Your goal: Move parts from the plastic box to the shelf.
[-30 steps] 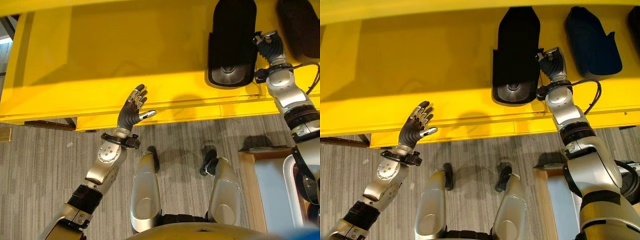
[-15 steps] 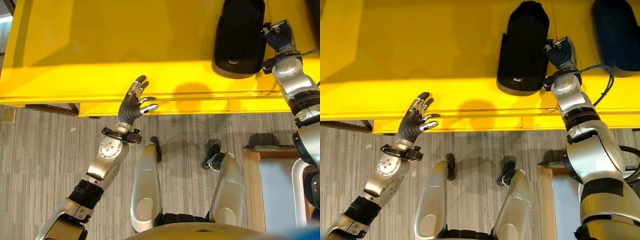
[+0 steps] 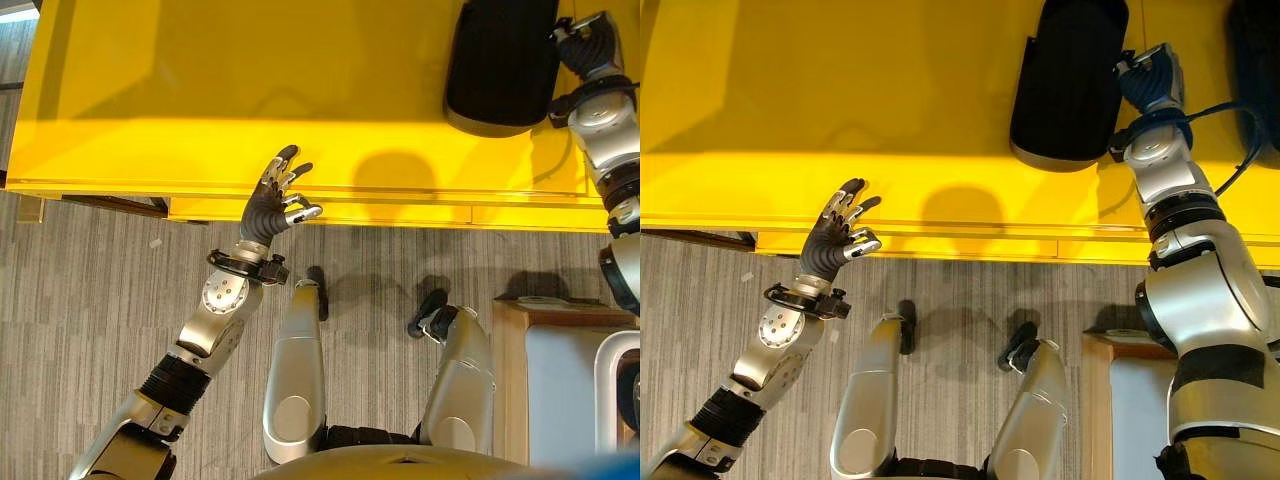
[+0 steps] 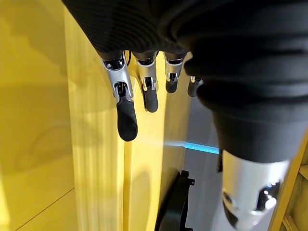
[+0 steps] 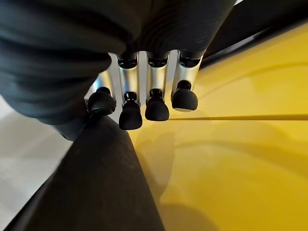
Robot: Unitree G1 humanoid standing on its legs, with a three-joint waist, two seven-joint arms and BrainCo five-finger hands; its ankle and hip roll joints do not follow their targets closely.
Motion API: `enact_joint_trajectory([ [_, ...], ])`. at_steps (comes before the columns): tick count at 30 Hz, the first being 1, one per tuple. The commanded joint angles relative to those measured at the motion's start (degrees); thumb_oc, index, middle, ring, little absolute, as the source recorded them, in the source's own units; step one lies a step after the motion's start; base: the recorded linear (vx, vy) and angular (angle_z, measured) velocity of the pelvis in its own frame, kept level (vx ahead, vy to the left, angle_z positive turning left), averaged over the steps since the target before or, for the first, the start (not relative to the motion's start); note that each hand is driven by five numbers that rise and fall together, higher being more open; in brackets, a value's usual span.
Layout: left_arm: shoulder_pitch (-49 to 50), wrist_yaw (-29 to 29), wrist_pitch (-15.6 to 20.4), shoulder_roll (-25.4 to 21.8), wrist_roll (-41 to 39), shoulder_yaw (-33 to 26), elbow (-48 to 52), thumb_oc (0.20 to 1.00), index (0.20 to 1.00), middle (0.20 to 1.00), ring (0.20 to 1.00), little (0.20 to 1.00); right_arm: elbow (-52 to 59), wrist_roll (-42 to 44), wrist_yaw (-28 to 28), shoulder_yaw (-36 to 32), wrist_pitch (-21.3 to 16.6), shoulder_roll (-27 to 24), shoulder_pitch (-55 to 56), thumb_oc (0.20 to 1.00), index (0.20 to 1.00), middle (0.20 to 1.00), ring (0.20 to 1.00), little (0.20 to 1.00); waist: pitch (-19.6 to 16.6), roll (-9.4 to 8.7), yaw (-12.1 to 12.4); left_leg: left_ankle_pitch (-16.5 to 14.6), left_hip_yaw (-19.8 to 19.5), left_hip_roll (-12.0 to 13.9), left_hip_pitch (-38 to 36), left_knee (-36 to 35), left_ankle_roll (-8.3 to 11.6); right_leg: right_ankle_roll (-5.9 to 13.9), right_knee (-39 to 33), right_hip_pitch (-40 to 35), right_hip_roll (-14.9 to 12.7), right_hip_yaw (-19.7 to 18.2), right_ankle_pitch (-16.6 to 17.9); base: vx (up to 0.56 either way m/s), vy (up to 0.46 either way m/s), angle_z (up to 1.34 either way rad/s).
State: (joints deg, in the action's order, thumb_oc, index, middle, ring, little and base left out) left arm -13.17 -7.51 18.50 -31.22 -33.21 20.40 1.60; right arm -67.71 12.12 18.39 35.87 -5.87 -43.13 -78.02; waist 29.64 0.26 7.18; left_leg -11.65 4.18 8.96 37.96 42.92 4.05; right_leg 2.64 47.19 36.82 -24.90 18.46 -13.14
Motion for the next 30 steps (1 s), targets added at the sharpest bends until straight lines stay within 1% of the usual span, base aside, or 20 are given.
enact_joint_trajectory([
  [1, 2.56, -1.10, 0.81, -1.46, -0.84, 1.58, 2.67, 1.000, 1.000, 1.000, 1.000, 1.000, -1.02, -1.60, 2.42, 2.92, -1.67, -4.44, -7.05, 0.200, 0.200, 0.200, 0.200, 0.200, -2.47, 1.20, 0.91, -0.77, -1.67, 0.70, 1.47, 0.25, -0.11, 2.40, 1.37, -0.34, 1.85, -1.98, -1.02, 0.01, -0.005, 0.06],
  [6, 2.59, -1.22, 1.10, -1.28, -0.90, 1.38, 2.91, 1.000, 1.000, 1.000, 1.000, 1.000, -1.02, -2.30, 2.49, 4.25, -1.71, -4.86, -8.21, 0.200, 0.200, 0.200, 0.200, 0.200, -2.45, 1.40, 1.18, -0.68, -2.05, 0.54, 2.16, 0.43, -0.18, 2.38, 1.75, 0.31, 1.78, -1.96, -1.14, 0.00, -0.003, 0.03],
  [16, 2.95, -1.77, 1.60, -1.25, -0.85, 0.32, 2.97, 1.000, 1.000, 1.000, 1.000, 1.000, -0.27, -5.04, 2.29, 7.79, -1.88, -4.17, -10.62, 0.200, 0.200, 0.200, 0.200, 0.200, -2.40, 1.16, 1.30, -0.21, -2.42, 0.56, 2.71, 0.13, -0.02, 2.36, 2.11, 0.84, 1.79, -1.94, -1.06, 0.00, 0.000, 0.00],
  [22, 3.14, -2.10, 1.99, -1.29, -0.84, -0.19, 3.07, 1.000, 1.000, 1.000, 1.000, 1.000, 0.69, -5.68, 2.49, 8.35, -1.93, -3.16, -10.68, 0.200, 0.200, 0.200, 0.200, 0.200, -2.32, 0.94, 1.33, -0.26, -2.65, 0.82, 2.75, 0.32, 0.16, 2.24, 2.26, 1.14, 2.09, -2.16, -1.13, 0.00, 0.000, 0.00],
  [30, 3.28, -2.49, 2.01, -1.32, -0.62, -0.45, 3.03, 1.000, 1.000, 1.000, 1.000, 1.000, 1.35, -6.48, 2.88, 9.06, -1.82, -3.11, -11.45, 0.200, 0.200, 0.200, 0.200, 0.200, -2.11, 0.75, 1.02, -0.30, -2.68, 0.90, 3.02, 0.65, 0.26, 2.22, 2.72, 1.32, 1.95, -2.25, -1.31, 0.00, 0.000, 0.00],
])
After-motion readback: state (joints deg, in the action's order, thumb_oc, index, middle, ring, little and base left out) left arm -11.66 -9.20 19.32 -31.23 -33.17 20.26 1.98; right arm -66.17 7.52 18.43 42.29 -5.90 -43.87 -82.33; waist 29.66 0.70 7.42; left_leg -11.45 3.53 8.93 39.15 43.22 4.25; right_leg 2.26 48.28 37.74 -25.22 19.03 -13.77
